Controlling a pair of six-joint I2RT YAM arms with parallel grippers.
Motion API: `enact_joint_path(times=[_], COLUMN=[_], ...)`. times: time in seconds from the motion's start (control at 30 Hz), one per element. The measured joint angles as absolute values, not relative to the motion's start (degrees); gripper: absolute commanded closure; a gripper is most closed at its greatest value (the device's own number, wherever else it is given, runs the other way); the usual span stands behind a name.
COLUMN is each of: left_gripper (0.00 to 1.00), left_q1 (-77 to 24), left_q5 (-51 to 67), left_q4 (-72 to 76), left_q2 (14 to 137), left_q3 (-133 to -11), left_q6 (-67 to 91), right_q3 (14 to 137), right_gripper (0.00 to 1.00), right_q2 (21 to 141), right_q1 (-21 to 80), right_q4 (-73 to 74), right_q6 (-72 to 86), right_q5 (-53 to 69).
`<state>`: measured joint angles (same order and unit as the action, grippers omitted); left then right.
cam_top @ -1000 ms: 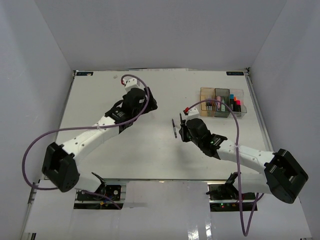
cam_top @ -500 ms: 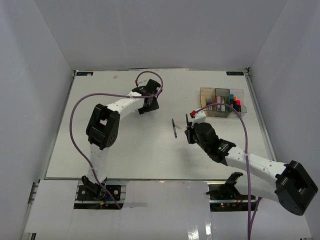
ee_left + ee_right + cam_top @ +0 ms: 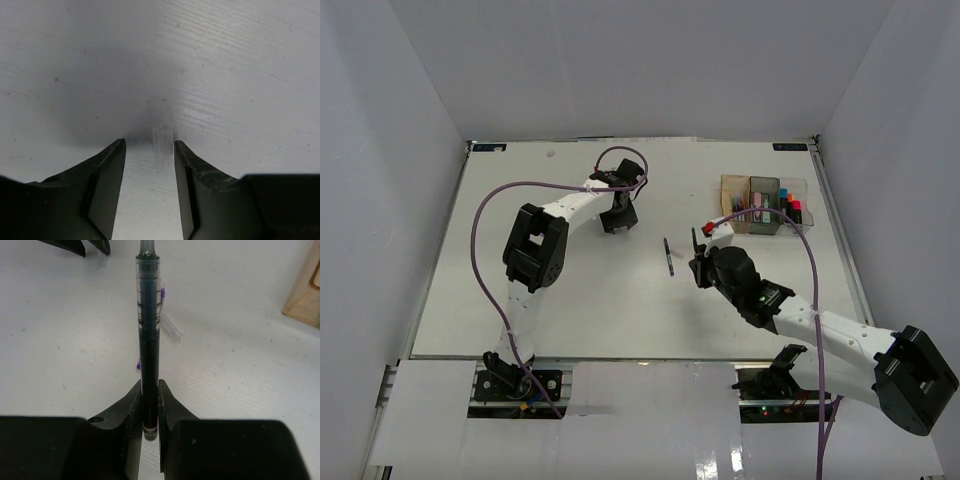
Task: Sort the stationery into containers
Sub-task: Close the pen cap on the pen.
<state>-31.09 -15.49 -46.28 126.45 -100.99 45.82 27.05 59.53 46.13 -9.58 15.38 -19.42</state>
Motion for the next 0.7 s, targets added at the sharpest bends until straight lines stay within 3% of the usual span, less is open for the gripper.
enact_joint_path(times=[0.2,0.33,0.43,0.7], left_gripper=[0.64,0.81,0.86,0.86], left_q1=[-31.3,-31.3,-31.4,-31.5], left_q5=[-15.3,-15.2,-15.0,-11.2], left_q4=[-47.0,-47.3,-46.2,-38.8], left_q2=[127.0,127.0,126.6,117.7], left_q3=[-101.1,-101.2,-100.4,-89.4], left_q6=[46.3,46.3,46.1,43.8], right_q3=[26.3,24.6,23.2,23.2], right_gripper=[0.92,0.92,0.92,0.89], right_q2=[59.0,56.9,54.4,53.6], right_q1=[46.1,46.1,46.1,46.1], right_q4=[-10.4,-12.4,-13.2,-17.2], right_q6=[15.0,14.2,13.2,11.2], right_q5=[-19.0,-16.8,-15.2,-4.9])
